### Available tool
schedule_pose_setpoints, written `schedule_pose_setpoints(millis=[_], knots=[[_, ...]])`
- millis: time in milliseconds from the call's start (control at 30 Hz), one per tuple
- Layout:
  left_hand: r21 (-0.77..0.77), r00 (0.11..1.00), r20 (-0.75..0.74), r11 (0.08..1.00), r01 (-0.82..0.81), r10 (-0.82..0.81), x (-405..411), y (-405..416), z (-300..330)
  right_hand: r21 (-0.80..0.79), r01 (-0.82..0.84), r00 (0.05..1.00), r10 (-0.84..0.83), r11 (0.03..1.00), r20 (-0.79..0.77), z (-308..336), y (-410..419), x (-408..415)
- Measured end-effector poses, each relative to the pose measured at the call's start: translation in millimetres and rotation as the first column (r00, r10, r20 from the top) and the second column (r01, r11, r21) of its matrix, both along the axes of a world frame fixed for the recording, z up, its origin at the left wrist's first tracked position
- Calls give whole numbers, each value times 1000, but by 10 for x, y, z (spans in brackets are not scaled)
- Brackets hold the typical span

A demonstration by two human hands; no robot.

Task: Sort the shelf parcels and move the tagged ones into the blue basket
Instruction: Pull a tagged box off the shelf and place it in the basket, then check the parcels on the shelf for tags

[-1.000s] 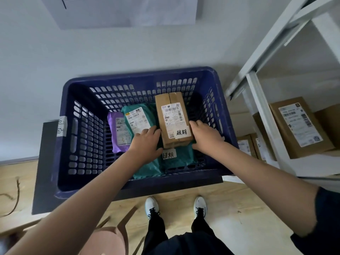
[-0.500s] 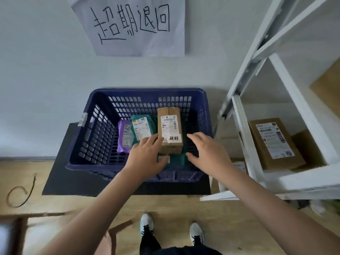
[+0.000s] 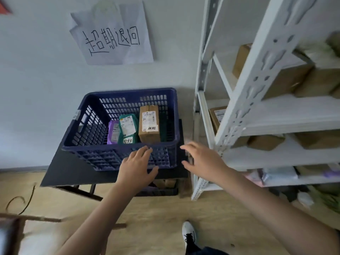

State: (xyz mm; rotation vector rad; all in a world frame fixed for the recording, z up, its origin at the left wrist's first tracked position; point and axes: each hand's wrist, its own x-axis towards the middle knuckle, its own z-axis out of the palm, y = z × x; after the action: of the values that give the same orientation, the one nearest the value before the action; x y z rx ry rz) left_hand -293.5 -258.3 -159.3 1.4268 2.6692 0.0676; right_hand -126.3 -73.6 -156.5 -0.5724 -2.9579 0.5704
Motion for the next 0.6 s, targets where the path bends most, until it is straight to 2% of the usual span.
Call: schedule_pose_setpoints(millis=[300, 467, 600], knots=[[25, 989, 90, 993, 117, -119, 1102, 253, -3, 38, 286, 947, -289, 957, 139, -179, 154, 1572], [35, 973, 98, 978, 207, -210, 1730, 619, 13, 27, 429, 893, -428, 903, 135, -97, 547, 2374], [34, 963, 97, 968, 248, -250, 2344, 1043, -18, 36, 474, 873, -475, 880, 113, -62, 903, 2961]])
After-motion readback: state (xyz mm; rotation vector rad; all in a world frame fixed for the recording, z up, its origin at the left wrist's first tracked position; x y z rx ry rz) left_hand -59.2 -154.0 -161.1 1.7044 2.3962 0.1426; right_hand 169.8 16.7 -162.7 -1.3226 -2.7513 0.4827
